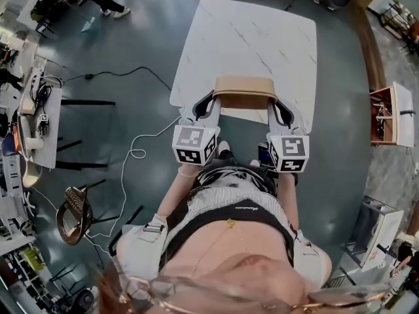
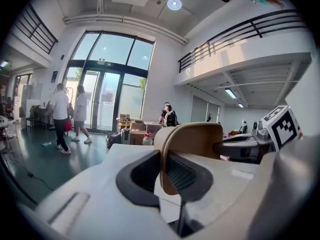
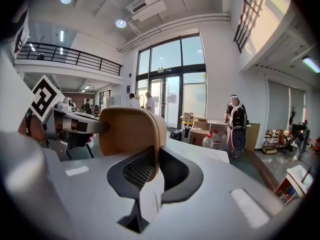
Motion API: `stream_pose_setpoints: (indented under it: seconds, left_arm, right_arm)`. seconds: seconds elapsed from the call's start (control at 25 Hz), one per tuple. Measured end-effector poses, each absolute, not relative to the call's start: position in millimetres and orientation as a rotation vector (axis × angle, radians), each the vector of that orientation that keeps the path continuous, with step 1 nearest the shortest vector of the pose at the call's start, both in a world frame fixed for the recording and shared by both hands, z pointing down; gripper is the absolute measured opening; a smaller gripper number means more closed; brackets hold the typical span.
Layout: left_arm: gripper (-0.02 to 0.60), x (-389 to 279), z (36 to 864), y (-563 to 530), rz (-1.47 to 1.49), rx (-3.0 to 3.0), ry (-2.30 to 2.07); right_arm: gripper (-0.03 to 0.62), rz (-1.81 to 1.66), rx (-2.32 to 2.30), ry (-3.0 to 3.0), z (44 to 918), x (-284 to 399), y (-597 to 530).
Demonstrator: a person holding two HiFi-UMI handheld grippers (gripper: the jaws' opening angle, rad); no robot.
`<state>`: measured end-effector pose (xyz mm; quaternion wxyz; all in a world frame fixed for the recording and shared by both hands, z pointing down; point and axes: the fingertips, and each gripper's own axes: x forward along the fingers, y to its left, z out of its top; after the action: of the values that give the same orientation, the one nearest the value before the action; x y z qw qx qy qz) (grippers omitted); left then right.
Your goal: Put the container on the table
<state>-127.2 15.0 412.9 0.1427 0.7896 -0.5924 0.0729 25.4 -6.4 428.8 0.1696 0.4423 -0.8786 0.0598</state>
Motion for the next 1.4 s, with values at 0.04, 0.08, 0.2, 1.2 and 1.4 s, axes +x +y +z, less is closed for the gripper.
stream_pose_setpoints:
  seconds: [0.04,0.08,0.2,1.2,1.4]
  left_arm:
    - [0.034,-130.6,413.7,11.2,0.212,2.286,-1.697]
    - [0.034,-133.4,414.4,7.3,0.214,2.297,-1.685]
    - [0.034,-137.7,416.4,-3.6,0.226,2.328,-1.640]
    - [0.032,-103.9,411.8,-113.9,0.250,2.285,-1.688]
    - [0.034,-81.5,416.4,-129.3,0.267,2.281,-1.671]
  right_arm:
    - [0.060,0.171,1.269,-2.490,429.6,22.2,-8.7]
    - [0.061,0.173,1.283,-2.483,430.4,19.6,-10.9]
    - [0.061,0.187,1.327,-2.454,434.0,15.9,-14.7]
    - [0.061,0.209,1.273,-2.483,431.1,49.3,-128.2]
    - [0.060,0.231,1.286,-2.480,435.2,71.5,-145.7]
